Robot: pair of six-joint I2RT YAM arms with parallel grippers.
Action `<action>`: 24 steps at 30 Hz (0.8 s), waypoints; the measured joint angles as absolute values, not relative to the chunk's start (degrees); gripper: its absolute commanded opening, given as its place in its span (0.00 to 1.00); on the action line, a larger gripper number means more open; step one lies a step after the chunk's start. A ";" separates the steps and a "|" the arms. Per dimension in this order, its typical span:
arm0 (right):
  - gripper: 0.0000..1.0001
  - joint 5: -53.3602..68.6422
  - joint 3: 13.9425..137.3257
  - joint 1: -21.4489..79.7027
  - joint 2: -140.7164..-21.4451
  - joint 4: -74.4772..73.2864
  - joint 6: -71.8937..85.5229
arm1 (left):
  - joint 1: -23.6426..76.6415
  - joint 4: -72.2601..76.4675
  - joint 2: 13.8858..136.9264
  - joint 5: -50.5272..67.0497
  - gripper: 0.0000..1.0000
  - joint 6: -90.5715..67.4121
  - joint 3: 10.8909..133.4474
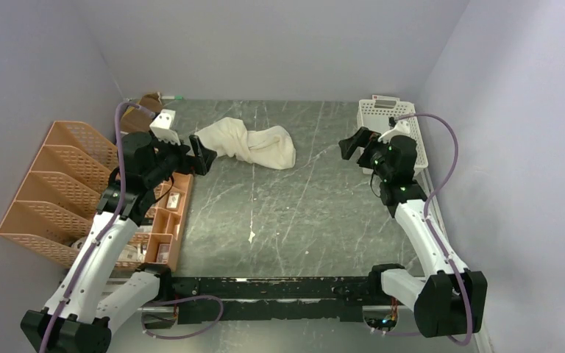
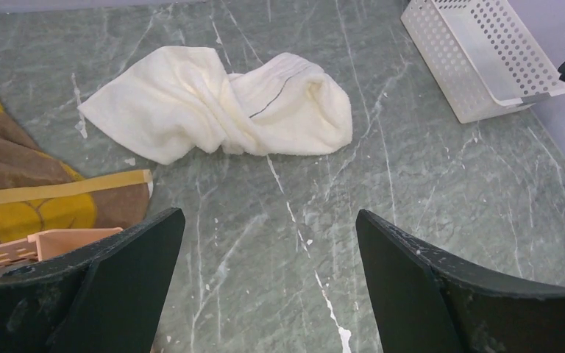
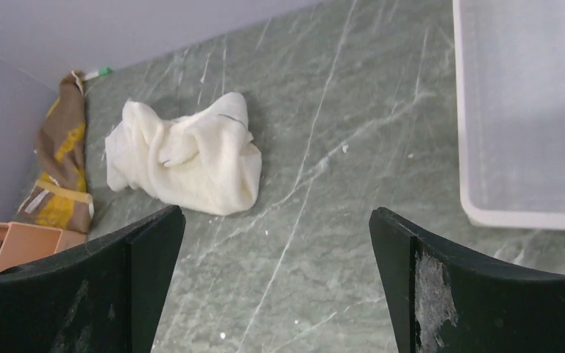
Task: Roll the towels
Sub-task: Move the towel to the center of the board.
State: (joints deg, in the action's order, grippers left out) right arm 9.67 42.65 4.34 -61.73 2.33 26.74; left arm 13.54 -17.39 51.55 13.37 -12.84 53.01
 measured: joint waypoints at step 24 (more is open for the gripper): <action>0.97 -5.45 74.76 28.86 -100.29 0.19 19.09 | 13.54 -17.93 49.71 8.47 0.99 -16.80 50.92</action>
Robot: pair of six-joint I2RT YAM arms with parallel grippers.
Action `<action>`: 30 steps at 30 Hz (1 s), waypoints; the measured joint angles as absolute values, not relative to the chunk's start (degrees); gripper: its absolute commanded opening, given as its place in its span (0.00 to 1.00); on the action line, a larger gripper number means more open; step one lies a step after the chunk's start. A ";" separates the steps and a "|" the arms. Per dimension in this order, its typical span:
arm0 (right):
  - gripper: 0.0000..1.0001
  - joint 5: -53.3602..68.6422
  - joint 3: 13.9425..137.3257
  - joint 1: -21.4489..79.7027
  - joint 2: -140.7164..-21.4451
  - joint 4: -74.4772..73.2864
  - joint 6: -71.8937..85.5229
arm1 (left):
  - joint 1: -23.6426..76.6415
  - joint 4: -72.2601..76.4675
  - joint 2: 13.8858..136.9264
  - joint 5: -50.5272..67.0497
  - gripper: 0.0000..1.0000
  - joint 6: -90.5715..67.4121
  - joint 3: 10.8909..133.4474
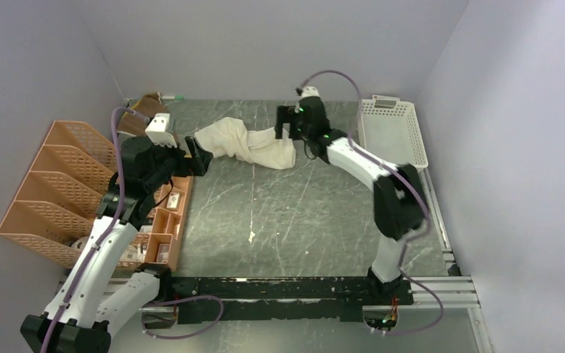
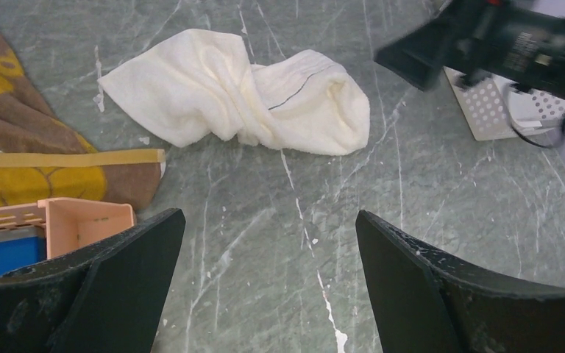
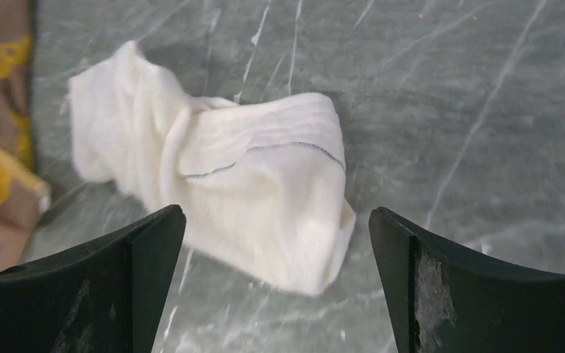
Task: Roll the towels
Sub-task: Move the towel to the center of the board.
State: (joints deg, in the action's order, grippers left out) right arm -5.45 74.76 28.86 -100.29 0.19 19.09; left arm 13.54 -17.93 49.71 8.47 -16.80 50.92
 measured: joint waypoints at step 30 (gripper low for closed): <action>0.60 2.15 62.04 28.51 -84.55 -9.34 7.88 | 13.54 -13.37 66.52 12.32 0.99 -17.58 50.72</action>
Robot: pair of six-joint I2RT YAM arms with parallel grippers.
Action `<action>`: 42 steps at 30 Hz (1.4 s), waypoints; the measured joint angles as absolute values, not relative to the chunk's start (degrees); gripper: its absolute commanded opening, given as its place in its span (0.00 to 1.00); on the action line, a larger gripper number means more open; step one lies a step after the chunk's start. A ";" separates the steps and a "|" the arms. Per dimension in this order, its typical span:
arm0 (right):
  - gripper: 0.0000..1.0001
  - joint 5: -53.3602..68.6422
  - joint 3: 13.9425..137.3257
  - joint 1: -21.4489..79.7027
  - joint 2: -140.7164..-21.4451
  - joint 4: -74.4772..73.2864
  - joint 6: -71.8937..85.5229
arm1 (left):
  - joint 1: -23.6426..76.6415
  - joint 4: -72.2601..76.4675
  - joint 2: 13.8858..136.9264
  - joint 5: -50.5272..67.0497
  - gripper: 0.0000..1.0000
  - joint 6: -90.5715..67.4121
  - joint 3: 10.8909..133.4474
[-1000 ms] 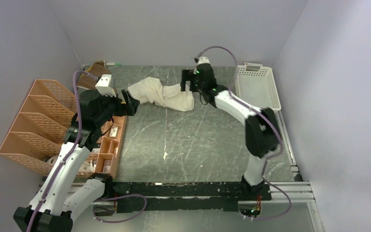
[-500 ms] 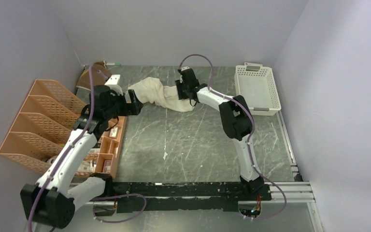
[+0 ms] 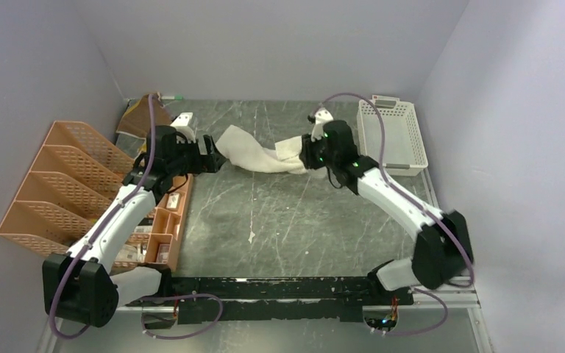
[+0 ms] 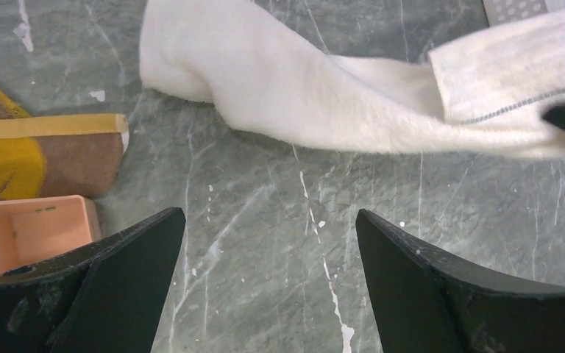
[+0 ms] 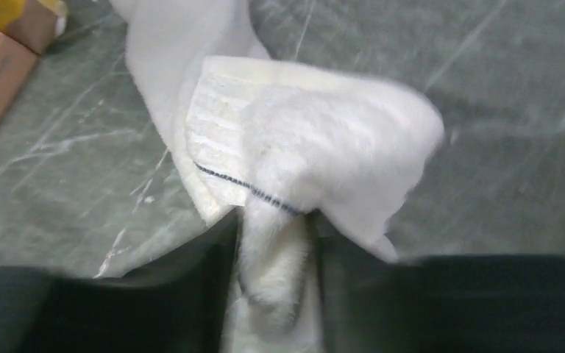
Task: Roll the towels
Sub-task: Move the towel to the center of the board, then flatten out the towel at the center of the board.
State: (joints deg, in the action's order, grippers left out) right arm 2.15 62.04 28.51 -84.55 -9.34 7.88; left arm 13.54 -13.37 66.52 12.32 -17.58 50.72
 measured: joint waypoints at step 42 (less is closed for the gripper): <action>0.99 -6.98 46.76 26.68 -71.31 -13.26 15.68 | 14.41 -20.21 138.17 4.03 0.07 0.86 111.18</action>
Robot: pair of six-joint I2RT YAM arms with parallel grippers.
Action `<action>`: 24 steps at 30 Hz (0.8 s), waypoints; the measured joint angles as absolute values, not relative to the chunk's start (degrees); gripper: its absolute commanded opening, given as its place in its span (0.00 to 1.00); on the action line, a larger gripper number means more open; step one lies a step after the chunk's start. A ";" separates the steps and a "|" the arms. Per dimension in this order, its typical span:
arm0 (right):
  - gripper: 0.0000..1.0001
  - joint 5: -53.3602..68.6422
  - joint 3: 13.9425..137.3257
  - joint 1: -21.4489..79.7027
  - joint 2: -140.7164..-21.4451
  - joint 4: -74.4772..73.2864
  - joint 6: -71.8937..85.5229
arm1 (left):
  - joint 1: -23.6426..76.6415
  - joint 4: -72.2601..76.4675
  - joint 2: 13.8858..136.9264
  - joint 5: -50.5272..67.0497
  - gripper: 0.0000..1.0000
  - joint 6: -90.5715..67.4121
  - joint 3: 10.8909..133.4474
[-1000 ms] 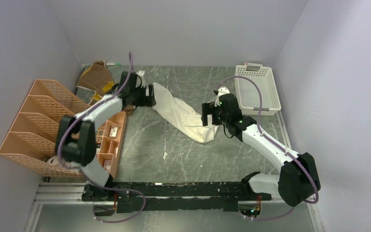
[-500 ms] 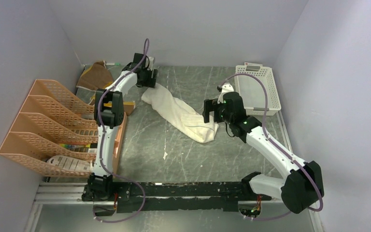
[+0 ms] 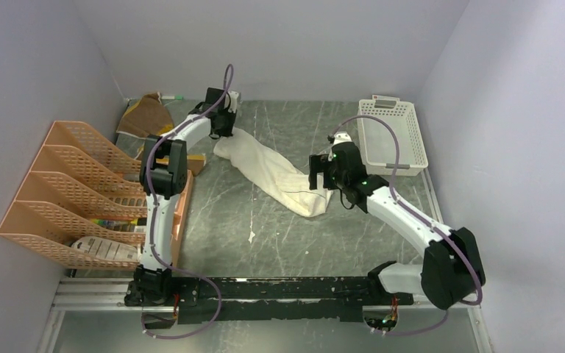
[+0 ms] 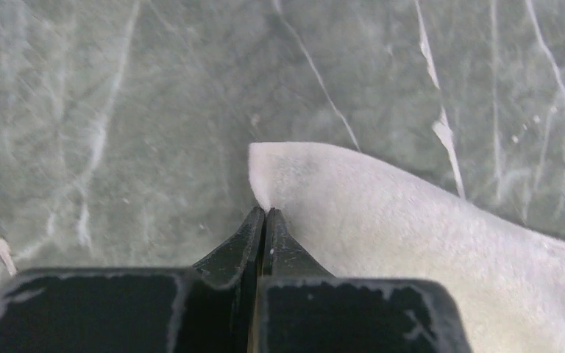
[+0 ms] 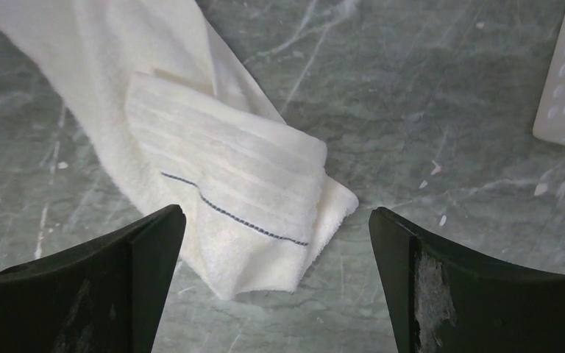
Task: Roll the towels
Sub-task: Flatten out the towel at the center of the board.
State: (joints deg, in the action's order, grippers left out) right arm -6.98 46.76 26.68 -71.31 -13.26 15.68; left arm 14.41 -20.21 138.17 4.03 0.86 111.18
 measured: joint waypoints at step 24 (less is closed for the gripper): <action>0.92 -0.91 69.41 33.74 -104.29 -13.72 7.14 | 15.35 -19.68 126.34 4.93 0.07 0.23 96.86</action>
